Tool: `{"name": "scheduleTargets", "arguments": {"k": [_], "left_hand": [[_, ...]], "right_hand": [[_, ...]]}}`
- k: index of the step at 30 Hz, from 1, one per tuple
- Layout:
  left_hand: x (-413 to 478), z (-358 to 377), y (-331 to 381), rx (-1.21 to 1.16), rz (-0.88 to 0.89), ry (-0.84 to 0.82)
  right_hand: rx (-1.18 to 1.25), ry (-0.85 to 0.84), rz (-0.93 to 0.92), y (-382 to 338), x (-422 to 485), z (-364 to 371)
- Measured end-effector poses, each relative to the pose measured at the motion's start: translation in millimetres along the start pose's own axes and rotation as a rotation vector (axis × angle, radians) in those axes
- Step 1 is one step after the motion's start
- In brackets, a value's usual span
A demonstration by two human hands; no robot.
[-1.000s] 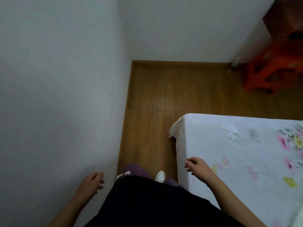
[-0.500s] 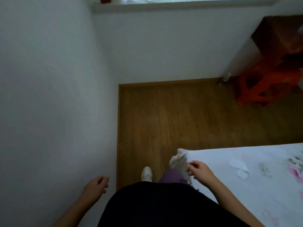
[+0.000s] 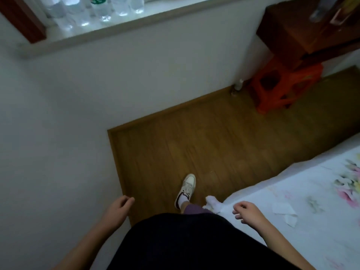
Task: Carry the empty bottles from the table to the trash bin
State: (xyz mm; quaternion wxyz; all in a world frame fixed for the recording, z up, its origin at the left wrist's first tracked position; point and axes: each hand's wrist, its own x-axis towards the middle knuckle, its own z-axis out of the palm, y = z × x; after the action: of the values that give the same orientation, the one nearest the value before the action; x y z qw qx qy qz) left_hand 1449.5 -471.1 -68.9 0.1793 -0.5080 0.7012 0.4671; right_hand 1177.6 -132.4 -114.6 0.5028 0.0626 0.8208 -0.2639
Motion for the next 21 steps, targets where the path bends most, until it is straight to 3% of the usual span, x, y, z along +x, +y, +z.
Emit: {"name": "scheduleTargets", "arguments": {"k": [7, 12, 18, 21], "left_hand": [[84.0, -52.5, 60.5, 0.076, -0.092, 0.008], [147.2, -79.7, 138.1, 0.238, -0.083, -0.064], [239.2, -71.7, 262.3, 0.458, 0.074, -0.126], [328.8, -62.0, 295.0, 0.445, 0.115, -0.17]], "right_hand": [[-0.084, -0.092, -0.158, -142.1, 58.8, -26.4], [0.016, -0.009, -0.253, -223.2, 70.8, -71.8], [0.195, 0.111, -0.168, -242.5, 92.2, -125.2], [0.316, 0.198, -0.067, -226.2, 103.0, -145.0]]}}
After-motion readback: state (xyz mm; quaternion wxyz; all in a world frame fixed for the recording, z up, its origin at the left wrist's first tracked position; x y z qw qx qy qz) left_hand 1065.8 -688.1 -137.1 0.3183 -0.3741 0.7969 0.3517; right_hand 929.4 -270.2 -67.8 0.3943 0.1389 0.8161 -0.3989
